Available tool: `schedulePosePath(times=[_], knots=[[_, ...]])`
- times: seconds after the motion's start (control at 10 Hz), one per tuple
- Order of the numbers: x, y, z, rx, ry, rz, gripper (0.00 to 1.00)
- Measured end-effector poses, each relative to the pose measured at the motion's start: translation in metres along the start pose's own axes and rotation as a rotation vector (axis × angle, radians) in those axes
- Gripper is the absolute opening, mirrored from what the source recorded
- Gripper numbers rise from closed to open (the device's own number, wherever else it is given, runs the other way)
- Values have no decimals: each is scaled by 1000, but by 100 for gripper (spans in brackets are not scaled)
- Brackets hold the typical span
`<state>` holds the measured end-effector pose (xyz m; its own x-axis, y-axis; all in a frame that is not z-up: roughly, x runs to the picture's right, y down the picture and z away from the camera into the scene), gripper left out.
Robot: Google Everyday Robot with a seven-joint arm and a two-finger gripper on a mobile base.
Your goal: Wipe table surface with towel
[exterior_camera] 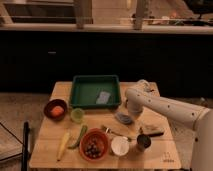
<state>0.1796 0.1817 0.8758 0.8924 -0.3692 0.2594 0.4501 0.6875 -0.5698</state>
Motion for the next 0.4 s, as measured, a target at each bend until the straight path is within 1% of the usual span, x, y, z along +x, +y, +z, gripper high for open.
schedulePosePath(times=[0.1, 0.2, 0.4], knots=[[-11, -5, -4, 17, -22, -14, 0], [-21, -8, -9, 35, -54, -47, 0], [-31, -4, -18, 51, -101, -93, 0]])
